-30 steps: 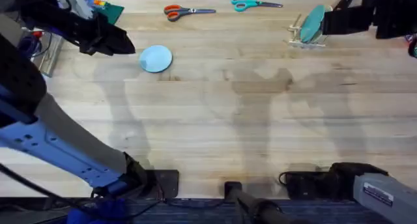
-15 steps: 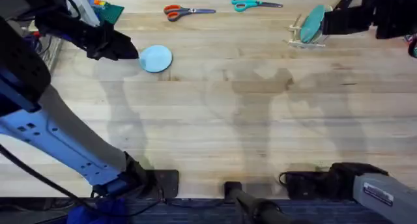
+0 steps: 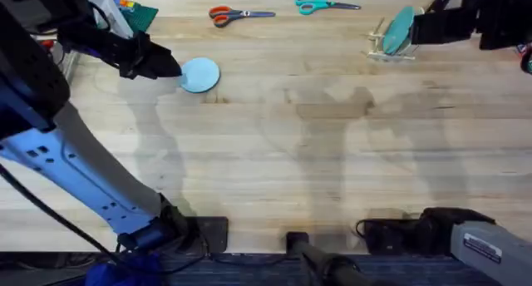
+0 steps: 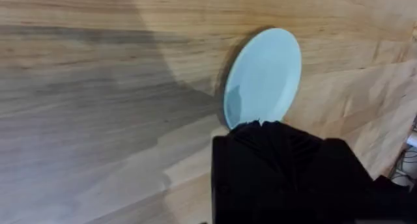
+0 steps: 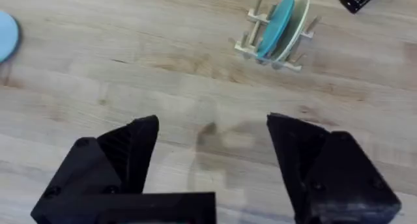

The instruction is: Pick up the plates from the table one by one and place each into a slot on the dish rack.

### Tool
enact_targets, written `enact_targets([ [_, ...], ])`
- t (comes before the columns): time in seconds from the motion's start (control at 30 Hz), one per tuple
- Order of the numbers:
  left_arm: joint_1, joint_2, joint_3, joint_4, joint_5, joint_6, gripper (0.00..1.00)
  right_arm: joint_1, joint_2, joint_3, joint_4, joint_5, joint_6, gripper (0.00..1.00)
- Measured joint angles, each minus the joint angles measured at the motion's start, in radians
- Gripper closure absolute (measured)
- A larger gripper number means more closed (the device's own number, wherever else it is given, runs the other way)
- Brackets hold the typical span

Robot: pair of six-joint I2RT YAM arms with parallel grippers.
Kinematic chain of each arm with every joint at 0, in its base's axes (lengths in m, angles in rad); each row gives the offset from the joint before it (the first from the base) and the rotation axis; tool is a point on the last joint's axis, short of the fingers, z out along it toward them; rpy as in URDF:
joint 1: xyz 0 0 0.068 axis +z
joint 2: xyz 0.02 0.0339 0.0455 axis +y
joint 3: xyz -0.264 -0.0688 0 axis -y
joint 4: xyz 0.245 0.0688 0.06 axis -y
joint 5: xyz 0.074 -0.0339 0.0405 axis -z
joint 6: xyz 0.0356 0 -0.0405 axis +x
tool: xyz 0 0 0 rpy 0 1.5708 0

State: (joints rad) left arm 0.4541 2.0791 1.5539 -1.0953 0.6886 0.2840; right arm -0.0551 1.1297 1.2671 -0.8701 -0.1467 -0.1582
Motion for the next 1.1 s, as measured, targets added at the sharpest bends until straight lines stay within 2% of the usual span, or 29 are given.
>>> enact_targets([
  [1.1,0.000,0.009,0.000,0.076,0.008,-0.004,0.961,0.000,0.000,0.000,0.000,0.000,0.000,0.007],
])
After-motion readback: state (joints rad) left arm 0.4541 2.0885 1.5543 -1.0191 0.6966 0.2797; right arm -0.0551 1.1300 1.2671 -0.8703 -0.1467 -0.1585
